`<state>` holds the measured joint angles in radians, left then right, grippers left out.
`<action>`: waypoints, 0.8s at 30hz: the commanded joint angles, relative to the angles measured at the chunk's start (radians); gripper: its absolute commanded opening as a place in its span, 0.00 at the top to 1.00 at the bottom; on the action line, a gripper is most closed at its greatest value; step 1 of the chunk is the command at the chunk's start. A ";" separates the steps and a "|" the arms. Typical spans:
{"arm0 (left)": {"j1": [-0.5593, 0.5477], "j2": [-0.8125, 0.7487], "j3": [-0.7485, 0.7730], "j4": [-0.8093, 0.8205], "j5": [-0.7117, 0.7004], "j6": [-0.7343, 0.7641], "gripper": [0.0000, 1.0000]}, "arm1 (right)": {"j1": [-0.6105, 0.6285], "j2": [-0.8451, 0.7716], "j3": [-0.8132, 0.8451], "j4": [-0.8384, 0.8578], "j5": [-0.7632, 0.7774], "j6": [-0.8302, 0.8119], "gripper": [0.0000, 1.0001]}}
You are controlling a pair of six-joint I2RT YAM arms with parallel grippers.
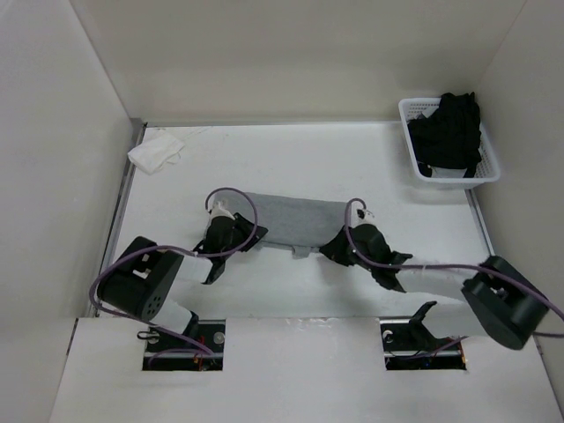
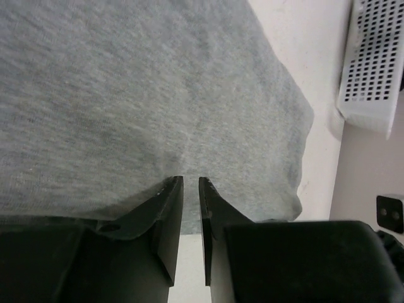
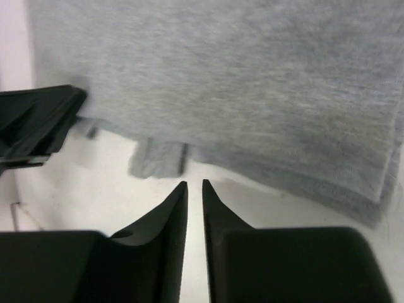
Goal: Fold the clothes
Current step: Fold the tank top
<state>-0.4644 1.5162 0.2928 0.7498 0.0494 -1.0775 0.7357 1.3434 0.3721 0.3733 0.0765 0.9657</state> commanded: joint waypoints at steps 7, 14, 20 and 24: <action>-0.049 -0.122 0.063 -0.006 0.007 0.093 0.83 | -0.270 -0.259 -0.027 -0.145 0.064 -0.055 0.56; -0.064 -0.142 0.083 -0.006 0.012 0.134 0.83 | -0.330 -0.153 0.013 -0.206 0.082 -0.038 0.46; -0.088 -0.145 0.097 -0.006 0.007 0.172 0.82 | -0.324 0.025 0.036 -0.082 -0.038 0.004 0.50; -0.092 -0.129 0.101 0.000 0.015 0.172 0.82 | -0.331 0.138 0.024 0.065 -0.087 0.065 0.72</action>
<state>-0.5510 1.3952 0.3569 0.7139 0.0570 -0.9310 0.4114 1.4151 0.4023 0.3573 0.0444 0.9810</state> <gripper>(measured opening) 0.179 0.326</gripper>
